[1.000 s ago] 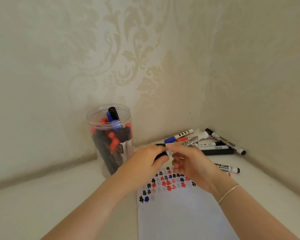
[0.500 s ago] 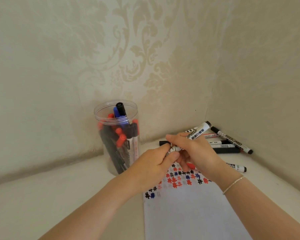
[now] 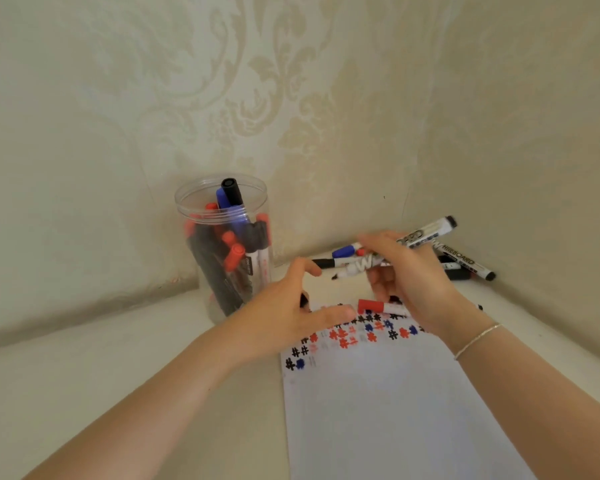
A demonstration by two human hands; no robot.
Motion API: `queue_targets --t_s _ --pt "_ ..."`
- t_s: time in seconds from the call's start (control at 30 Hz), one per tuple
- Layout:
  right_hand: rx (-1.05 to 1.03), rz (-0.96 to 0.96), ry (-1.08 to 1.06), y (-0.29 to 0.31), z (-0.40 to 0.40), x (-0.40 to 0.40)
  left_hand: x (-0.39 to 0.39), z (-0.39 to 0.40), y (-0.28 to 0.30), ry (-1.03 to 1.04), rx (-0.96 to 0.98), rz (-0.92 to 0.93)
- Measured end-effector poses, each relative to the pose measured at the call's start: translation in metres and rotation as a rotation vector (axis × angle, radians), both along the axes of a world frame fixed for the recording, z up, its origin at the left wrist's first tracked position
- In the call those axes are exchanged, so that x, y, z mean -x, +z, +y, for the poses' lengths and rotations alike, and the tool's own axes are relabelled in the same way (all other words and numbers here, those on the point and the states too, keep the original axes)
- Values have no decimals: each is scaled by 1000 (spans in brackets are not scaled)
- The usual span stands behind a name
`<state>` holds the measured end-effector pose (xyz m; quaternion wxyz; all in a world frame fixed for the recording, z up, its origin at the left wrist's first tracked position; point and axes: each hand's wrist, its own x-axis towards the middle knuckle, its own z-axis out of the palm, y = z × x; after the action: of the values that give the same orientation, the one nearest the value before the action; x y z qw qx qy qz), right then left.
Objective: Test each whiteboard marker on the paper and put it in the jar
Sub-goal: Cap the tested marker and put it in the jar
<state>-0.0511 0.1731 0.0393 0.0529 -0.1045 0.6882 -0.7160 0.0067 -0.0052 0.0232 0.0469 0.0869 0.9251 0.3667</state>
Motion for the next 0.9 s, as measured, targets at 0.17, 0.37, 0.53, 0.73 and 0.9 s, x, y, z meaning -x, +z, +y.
queue_targets --t_s 0.17,0.37,0.53,0.73,0.9 --pt "93 -204 -10 -19 2 -7 -6 -23 -5 -79 284 -174" --pt "-15 -215 4 -39 -34 -24 -11 -26 -15 -137 384 -121" --pt "-136 -110 -107 -52 -46 -36 -9 -29 -21 -146 402 -73" --pt "-338 36 -320 -63 -46 -40 -10 -30 -27 -151 387 -49" --pt "-377 67 -320 -66 -44 -38 -10 -26 -26 -155 388 -68"
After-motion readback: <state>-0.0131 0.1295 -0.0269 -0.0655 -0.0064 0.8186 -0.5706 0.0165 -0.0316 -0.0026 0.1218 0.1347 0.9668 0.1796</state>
